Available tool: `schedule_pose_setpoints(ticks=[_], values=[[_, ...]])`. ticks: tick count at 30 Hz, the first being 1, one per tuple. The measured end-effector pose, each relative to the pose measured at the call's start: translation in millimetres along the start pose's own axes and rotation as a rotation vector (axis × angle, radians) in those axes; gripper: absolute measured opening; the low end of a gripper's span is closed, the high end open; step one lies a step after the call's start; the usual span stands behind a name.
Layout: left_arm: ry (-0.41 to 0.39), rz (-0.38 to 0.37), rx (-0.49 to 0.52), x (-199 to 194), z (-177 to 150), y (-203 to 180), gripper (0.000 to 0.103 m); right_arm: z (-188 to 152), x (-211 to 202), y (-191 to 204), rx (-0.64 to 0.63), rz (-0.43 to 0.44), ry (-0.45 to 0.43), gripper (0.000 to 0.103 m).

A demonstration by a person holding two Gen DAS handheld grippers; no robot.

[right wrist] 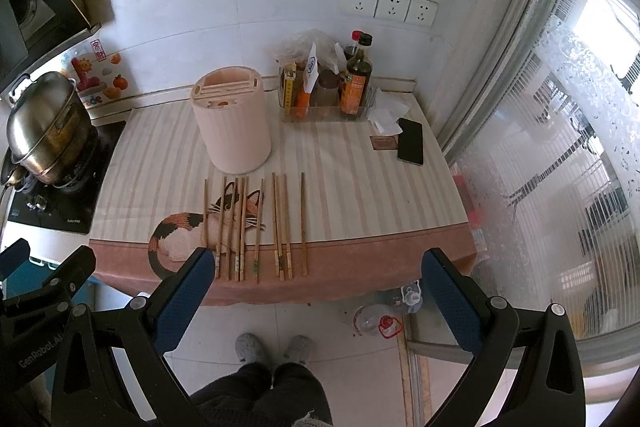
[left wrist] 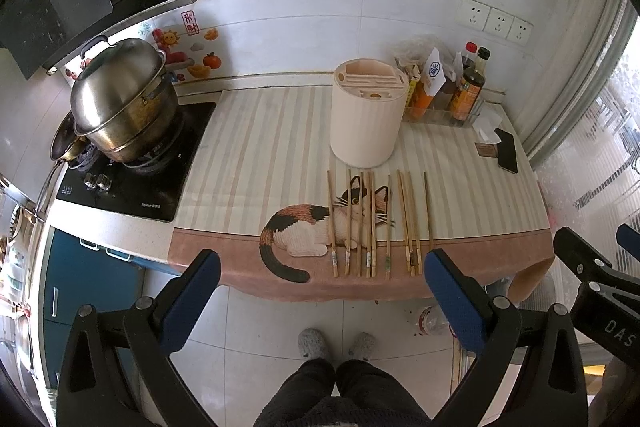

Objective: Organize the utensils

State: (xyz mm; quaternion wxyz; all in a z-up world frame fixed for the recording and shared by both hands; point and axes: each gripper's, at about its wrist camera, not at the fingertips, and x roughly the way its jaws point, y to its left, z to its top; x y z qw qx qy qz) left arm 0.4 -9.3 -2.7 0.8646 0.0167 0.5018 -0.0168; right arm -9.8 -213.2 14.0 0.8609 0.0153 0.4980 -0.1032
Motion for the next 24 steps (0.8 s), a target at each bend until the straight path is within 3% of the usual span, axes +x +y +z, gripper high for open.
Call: schedule_pose_setpoints(ticks=[24], values=[[-0.003, -0.002, -0.001, -1.1, 2.2, -0.6, 0.103, 0.5, -2.3, 2.1, -0.002, -0.002, -0.004, 0.103]])
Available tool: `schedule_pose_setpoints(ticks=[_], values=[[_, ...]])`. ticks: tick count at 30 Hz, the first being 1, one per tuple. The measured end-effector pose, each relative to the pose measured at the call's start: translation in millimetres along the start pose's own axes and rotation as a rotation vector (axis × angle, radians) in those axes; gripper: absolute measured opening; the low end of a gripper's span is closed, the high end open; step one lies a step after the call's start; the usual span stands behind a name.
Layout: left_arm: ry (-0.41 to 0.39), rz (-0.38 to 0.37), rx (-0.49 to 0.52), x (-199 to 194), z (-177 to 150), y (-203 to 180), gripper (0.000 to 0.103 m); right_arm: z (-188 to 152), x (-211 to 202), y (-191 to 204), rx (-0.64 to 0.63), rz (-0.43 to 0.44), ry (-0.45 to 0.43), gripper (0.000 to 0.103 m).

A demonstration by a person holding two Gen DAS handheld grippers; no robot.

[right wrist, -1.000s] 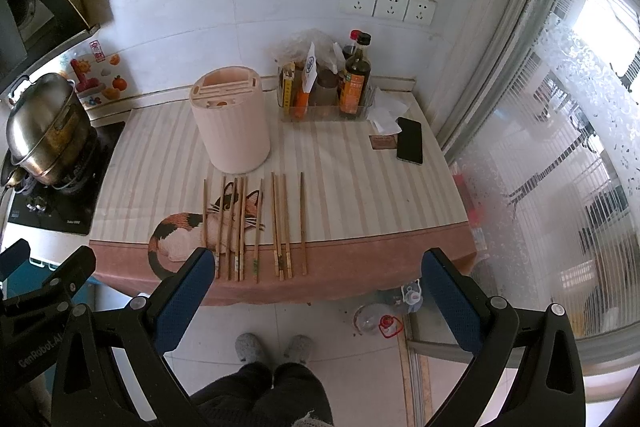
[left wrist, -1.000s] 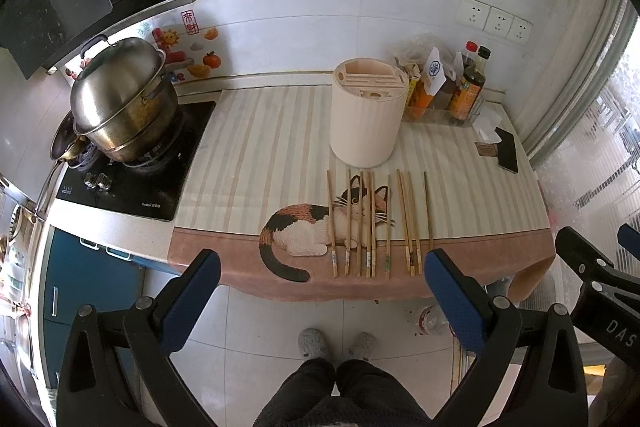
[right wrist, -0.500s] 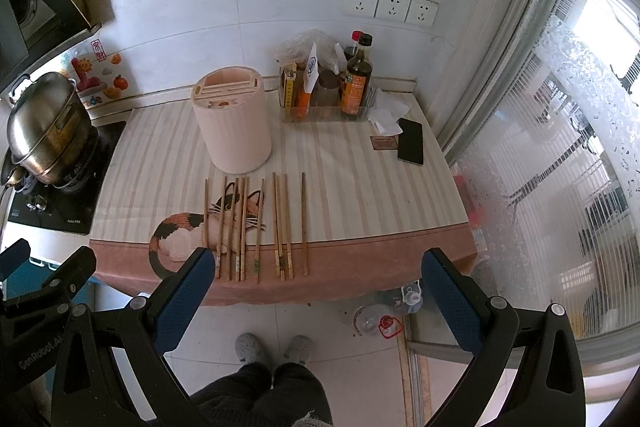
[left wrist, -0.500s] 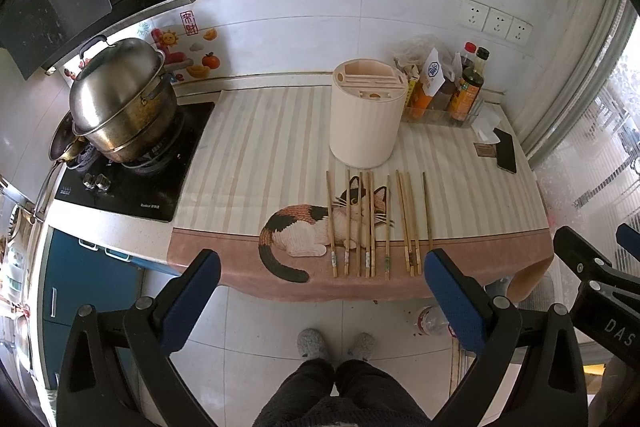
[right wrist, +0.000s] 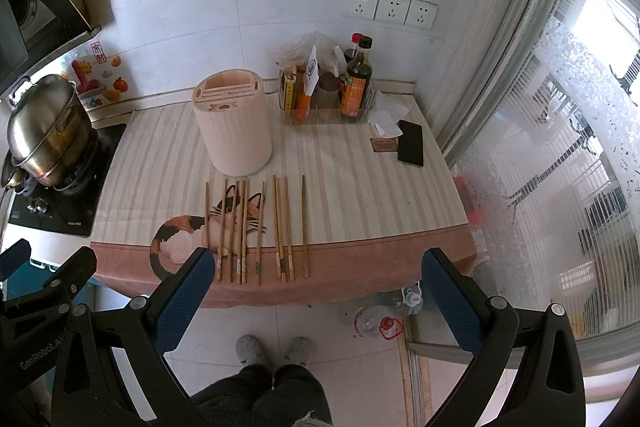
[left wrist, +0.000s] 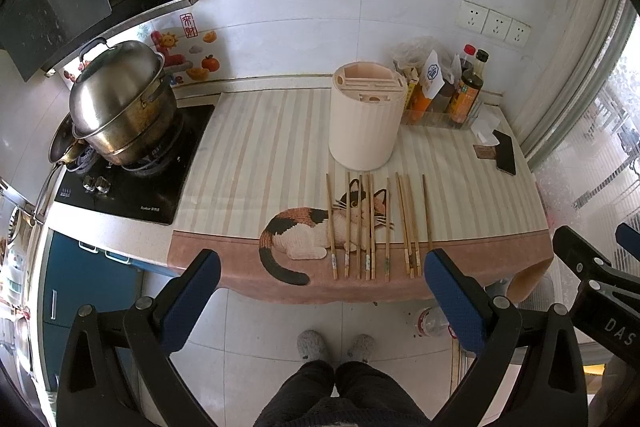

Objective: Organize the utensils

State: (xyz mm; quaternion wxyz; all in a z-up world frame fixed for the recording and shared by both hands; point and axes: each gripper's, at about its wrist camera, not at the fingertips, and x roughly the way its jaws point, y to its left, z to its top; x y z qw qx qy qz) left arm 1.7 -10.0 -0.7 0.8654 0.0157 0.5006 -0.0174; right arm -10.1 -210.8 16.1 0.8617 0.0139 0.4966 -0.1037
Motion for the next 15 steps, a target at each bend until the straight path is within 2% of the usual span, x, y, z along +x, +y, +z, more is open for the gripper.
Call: schedule_pose_setpoints(ticks=[6, 9, 12, 15], values=[[-0.002, -0.003, 0.002, 1, 5, 0, 0.103, -1, 1, 0, 0.002, 0.002, 0.000, 0.103], [-0.043, 0.015, 0.020, 11, 15, -3, 0.103, 1, 2, 0, 0.004, 0.002, 0.001, 0.103], [-0.088, 0.053, 0.028, 31, 28, -3, 0.103, 10, 10, 4, 0.019, 0.008, -0.002, 0.103], [-0.095, 0.099, 0.047, 66, 40, -3, 0.103, 19, 32, 4, 0.024, 0.001, -0.004, 0.103]])
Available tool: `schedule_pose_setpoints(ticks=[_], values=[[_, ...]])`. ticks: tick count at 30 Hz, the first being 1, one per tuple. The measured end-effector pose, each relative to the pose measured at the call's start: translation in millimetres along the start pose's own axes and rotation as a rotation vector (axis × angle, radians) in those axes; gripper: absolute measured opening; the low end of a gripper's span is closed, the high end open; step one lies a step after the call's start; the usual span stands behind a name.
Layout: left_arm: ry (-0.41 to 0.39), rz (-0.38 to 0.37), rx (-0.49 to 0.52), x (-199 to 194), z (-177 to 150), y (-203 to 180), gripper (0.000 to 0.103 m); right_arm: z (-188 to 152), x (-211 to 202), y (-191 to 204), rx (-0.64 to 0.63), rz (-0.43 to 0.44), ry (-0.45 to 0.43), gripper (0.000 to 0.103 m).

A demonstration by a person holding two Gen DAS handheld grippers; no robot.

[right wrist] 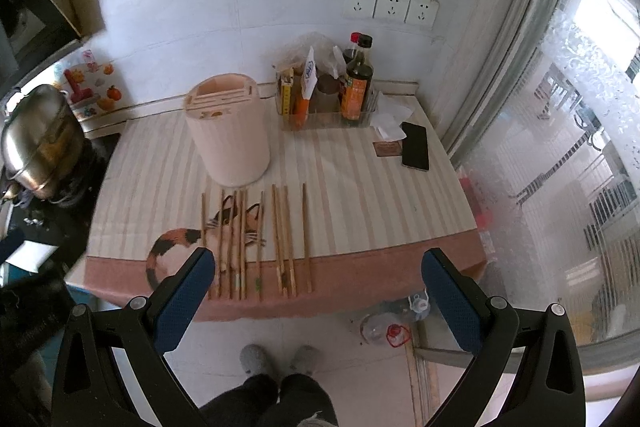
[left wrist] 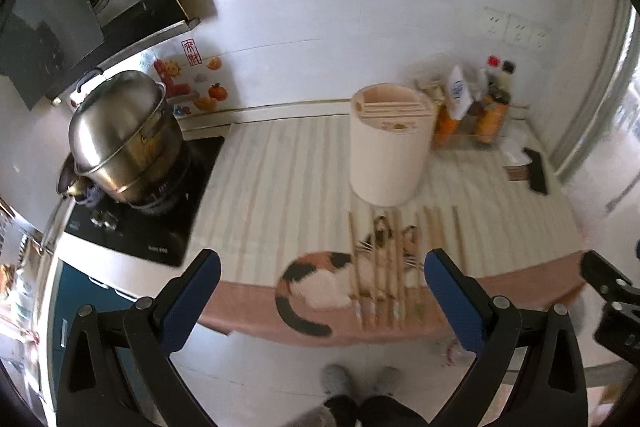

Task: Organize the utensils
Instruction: 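Lower the left tool and close it on a wooden chopstick while the right tool grasps another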

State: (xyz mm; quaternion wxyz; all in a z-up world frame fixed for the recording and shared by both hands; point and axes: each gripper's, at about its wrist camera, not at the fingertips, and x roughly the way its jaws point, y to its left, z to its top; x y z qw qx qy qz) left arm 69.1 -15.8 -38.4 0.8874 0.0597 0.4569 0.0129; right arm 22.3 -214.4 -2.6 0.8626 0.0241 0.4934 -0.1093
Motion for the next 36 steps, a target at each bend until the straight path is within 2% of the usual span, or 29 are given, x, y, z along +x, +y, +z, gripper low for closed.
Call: schedule_pose_setpoints(ticks=[4, 8, 10, 12, 15, 16, 17, 18, 19, 21, 24, 25, 27, 28, 29, 31, 35, 36], values=[[0.041, 0.049, 0.015, 63, 0, -2, 0.103, 6, 57, -7, 0.018, -0.016, 0.039, 0.103], [0.157, 0.069, 0.019, 141, -9, -7, 0.103, 12, 135, -16, 0.042, -0.047, 0.132, 0.102], [0.229, 0.072, 0.013, 183, -15, -10, 0.103, 7, 174, -19, 0.033, -0.051, 0.176, 0.097], [0.299, 0.059, 0.007, 216, -24, -12, 0.102, 4, 214, -19, 0.025, -0.061, 0.225, 0.087], [0.412, 0.023, -0.008, 264, -37, -16, 0.091, -1, 265, -18, 0.028, -0.044, 0.289, 0.075], [0.444, 0.010, -0.016, 275, -40, -17, 0.079, -2, 281, -18, 0.031, -0.032, 0.305, 0.073], [0.486, -0.022, -0.035, 289, -44, -19, 0.074, -3, 297, -19, 0.035, -0.019, 0.318, 0.068], [0.510, -0.053, -0.051, 296, -46, -21, 0.074, -6, 309, -18, 0.038, -0.015, 0.335, 0.064], [0.526, -0.080, -0.063, 303, -47, -22, 0.069, -7, 322, -17, 0.042, 0.001, 0.359, 0.062], [0.536, -0.088, -0.055, 311, -49, -29, 0.065, -9, 344, -14, 0.053, 0.023, 0.396, 0.054], [0.543, -0.092, -0.035, 319, -50, -38, 0.065, -11, 371, -11, 0.058, 0.031, 0.434, 0.051], [0.545, -0.093, -0.032, 320, -50, -40, 0.060, -11, 379, -10, 0.056, 0.030, 0.443, 0.051], [0.549, -0.085, -0.017, 326, -50, -44, 0.047, -11, 391, -8, 0.054, 0.029, 0.460, 0.048], [0.552, -0.084, -0.010, 328, -51, -46, 0.030, -12, 395, -7, 0.053, 0.033, 0.469, 0.047], [0.540, -0.108, -0.017, 331, -51, -47, 0.018, -13, 400, -6, 0.053, 0.040, 0.476, 0.042], [0.537, -0.111, -0.005, 332, -51, -47, 0.006, -16, 407, -4, 0.044, 0.048, 0.489, 0.033], [0.530, -0.099, 0.008, 331, -58, -33, 0.005, -21, 411, -3, 0.022, 0.047, 0.494, 0.008], [0.527, -0.097, 0.010, 335, -60, -27, 0.005, -24, 411, -5, 0.024, 0.048, 0.501, 0.008]])
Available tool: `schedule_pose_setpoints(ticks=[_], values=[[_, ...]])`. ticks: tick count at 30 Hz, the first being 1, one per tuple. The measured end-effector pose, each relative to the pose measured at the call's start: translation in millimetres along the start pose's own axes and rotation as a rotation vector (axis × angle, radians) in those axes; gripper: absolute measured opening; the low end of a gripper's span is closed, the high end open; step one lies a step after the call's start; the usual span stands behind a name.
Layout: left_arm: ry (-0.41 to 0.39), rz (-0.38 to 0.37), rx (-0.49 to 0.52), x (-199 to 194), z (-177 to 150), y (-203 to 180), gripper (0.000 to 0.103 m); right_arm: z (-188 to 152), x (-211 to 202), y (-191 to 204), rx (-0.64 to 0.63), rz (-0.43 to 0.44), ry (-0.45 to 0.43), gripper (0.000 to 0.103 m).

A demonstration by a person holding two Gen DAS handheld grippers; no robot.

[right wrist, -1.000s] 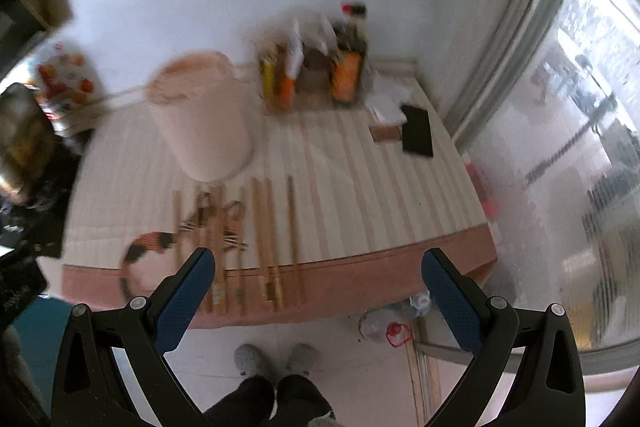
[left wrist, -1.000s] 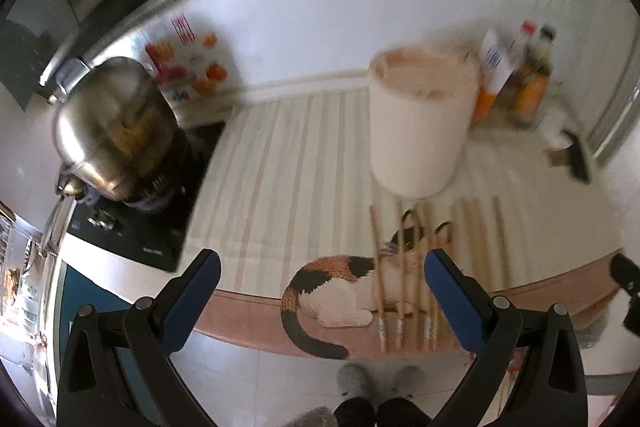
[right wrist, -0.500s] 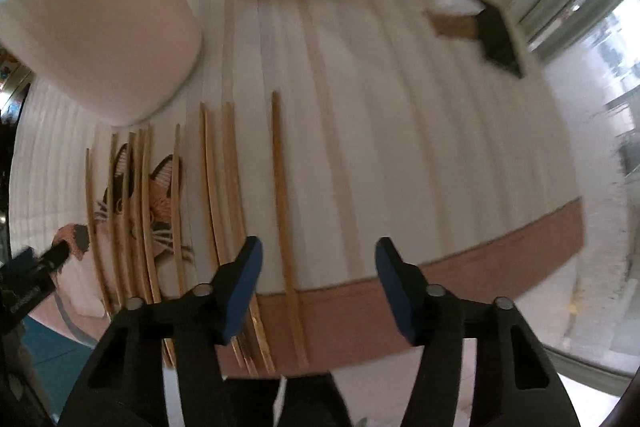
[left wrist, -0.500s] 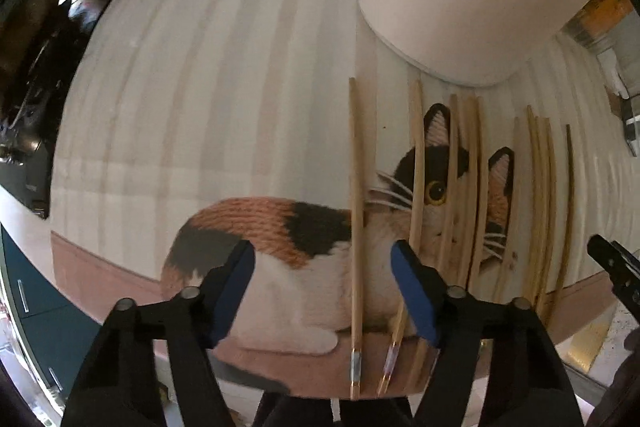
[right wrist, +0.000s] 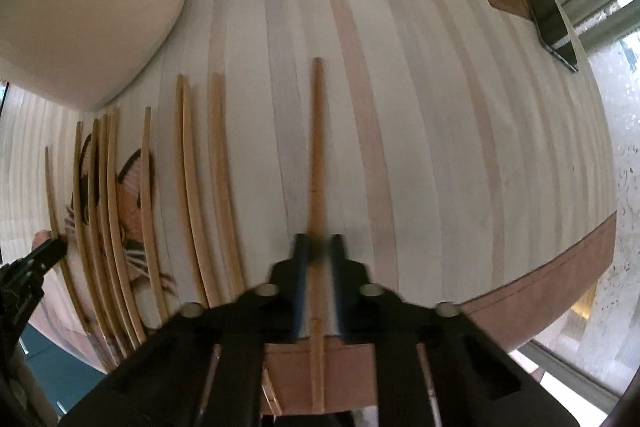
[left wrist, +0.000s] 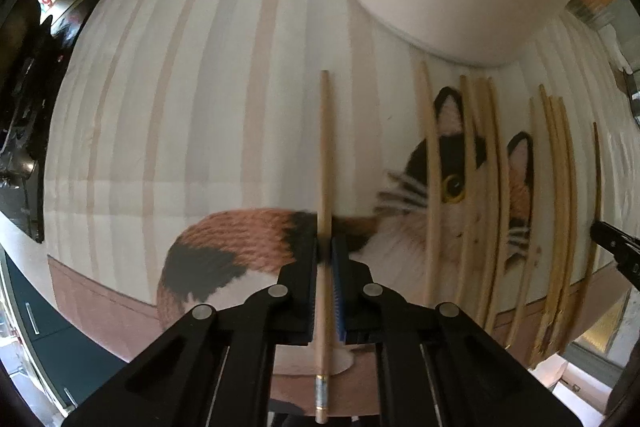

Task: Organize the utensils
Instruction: 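Lower the left tool and close it on a wooden chopstick while the right tool grasps another, then lift the chopsticks with both tools and carry them over the pink holder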

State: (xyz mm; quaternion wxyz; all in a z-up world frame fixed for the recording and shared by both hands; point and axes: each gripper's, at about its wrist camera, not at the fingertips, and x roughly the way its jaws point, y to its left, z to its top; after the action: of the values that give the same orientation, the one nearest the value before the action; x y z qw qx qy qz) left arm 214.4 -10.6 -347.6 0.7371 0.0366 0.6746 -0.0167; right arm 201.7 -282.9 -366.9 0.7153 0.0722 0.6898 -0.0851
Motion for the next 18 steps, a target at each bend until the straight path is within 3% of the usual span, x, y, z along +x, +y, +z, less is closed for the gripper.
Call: schedule_pose_setpoints(ticks=[11, 18], values=[[-0.002, -0.029, 0.049, -5, -17, 32, 0.005, -29, 6, -8, -0.008, -0.051, 0.070, 0.008], [-0.005, -0.040, 0.087, -1, -2, 28, 0.006, -12, 3, 18, -0.009, -0.101, 0.097, 0.008]])
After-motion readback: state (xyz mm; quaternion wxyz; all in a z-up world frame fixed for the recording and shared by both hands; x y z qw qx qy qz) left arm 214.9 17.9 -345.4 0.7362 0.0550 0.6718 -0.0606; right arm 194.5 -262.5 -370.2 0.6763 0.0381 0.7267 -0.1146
